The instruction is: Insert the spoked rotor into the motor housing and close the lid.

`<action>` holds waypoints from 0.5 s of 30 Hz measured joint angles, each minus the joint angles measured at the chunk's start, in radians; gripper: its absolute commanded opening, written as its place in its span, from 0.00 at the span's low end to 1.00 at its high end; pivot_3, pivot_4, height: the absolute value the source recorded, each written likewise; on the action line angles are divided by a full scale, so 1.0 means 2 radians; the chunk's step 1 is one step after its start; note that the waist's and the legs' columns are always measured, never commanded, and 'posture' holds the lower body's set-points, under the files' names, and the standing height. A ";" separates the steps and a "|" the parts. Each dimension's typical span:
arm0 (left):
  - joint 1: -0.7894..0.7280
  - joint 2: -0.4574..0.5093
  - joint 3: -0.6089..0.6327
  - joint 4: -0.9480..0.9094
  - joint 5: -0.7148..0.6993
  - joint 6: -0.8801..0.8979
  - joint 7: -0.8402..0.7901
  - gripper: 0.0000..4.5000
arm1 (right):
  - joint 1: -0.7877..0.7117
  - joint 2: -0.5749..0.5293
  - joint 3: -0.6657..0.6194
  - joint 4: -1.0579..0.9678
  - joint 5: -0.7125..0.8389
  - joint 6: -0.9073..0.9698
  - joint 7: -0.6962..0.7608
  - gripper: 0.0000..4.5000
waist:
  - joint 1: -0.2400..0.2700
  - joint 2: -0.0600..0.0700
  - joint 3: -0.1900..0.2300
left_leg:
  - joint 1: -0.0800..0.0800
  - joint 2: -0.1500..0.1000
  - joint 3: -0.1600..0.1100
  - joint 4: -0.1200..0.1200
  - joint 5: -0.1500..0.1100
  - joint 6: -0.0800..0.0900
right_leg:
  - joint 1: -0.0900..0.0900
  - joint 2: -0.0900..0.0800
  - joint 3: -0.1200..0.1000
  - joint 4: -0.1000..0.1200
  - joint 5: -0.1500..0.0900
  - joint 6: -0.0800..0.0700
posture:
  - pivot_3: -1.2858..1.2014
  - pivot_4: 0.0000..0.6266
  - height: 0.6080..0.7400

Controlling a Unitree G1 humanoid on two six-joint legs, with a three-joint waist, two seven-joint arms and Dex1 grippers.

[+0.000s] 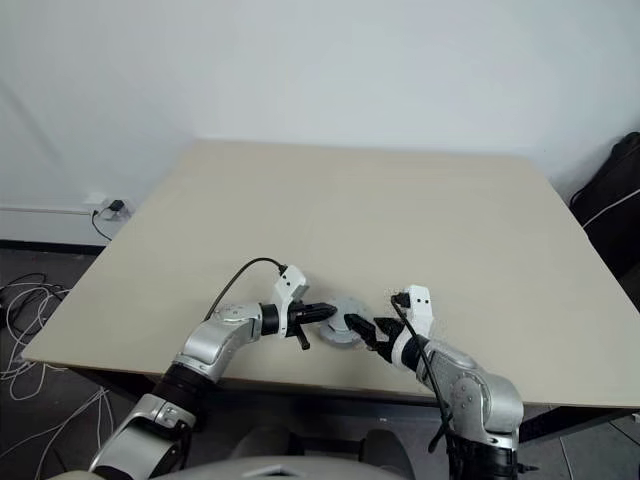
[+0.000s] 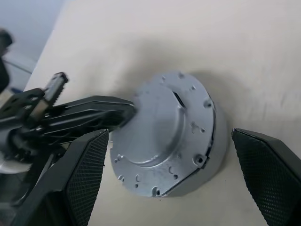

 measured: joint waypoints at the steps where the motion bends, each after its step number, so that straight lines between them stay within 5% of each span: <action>1: 0.000 0.000 0.000 0.000 0.000 0.000 0.000 0.01 | 0.000 0.003 -0.002 0.005 0.000 0.003 -0.004 0.99 | 0.000 0.000 0.000 | 0.000 0.000 0.000 0.000 0.000 0.000 | 0.000 0.000 0.000 0.000 0.000 0.000 | 0.52 0.00 1.00; 15: 0.005 0.000 0.005 -0.001 0.000 -0.003 0.001 0.01 | -0.036 0.056 -0.079 0.080 0.078 0.057 -0.044 0.99 | -0.005 0.001 0.000 | 0.000 0.000 0.000 -0.001 0.000 0.000 | -0.001 0.000 0.000 0.000 0.000 0.000 | 0.52 0.00 1.00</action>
